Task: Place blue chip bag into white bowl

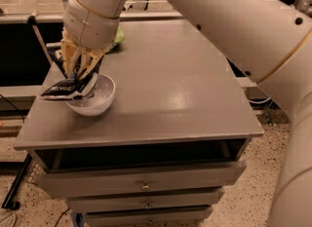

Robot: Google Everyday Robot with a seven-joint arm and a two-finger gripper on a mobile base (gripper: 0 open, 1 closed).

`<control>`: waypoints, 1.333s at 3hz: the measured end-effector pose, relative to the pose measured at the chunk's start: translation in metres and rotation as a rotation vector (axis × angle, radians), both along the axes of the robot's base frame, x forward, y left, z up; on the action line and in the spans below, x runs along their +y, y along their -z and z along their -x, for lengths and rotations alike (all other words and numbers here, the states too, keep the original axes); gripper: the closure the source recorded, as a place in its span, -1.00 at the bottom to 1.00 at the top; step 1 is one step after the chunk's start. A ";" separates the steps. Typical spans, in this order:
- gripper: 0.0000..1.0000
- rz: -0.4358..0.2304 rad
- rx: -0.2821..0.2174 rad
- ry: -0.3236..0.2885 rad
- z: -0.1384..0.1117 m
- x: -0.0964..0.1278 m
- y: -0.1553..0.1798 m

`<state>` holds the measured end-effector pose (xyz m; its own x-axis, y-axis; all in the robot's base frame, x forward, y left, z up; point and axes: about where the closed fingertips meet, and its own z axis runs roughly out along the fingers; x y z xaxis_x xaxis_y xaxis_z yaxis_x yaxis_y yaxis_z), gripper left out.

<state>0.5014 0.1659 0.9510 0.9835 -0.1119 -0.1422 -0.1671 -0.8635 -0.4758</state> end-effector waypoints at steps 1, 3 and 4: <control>1.00 0.000 0.003 0.004 -0.001 -0.002 0.002; 0.30 -0.005 -0.002 0.002 0.000 0.001 0.001; -0.19 -0.008 -0.004 0.001 0.000 0.003 0.001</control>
Offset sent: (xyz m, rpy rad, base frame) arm 0.0009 -0.0022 -0.0018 -0.0002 0.0033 -0.0035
